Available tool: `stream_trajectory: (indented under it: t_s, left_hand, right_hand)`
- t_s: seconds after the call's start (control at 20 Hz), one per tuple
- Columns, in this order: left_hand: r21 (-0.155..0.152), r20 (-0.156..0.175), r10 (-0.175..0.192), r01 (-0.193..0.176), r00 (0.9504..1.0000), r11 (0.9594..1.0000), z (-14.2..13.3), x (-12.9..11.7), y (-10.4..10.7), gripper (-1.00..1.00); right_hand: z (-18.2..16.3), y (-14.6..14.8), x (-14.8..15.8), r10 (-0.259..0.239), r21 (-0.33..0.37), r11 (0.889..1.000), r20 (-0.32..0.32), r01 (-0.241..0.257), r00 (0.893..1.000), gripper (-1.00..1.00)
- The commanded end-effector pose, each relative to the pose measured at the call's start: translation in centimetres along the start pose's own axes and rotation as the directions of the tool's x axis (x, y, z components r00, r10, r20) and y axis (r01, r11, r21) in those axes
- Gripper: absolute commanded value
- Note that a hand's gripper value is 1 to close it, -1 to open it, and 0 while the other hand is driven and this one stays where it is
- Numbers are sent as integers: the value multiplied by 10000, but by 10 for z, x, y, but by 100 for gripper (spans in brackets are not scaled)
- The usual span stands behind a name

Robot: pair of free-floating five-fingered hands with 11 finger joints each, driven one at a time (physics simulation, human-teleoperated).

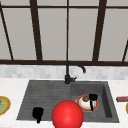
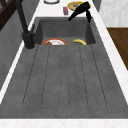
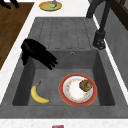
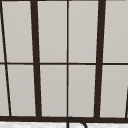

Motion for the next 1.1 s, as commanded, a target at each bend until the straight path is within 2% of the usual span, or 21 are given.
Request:
stream_trajectory:
  t_s: [0.0,0.4,0.7,1.05]
  left_hand:
    - [0,0,0,0,10000,10000,0,0,0,0]
    - [3,-2,-3,3,10000,10000,0,0,0,0]
    - [4,-3,-5,5,10000,10000,0,0,0,0]
    - [5,-4,-5,5,10000,10000,0,0,0,0]
  right_hand:
    - [-33,-1,12,12,0,10000,22,-12,10000,-100]
    - [-109,4,41,111,41,9999,54,-112,9999,-100]
    - [-175,21,56,486,-108,9988,-53,-487,9988,-100]
    - [-253,42,67,445,-122,9989,58,-444,9990,-100]
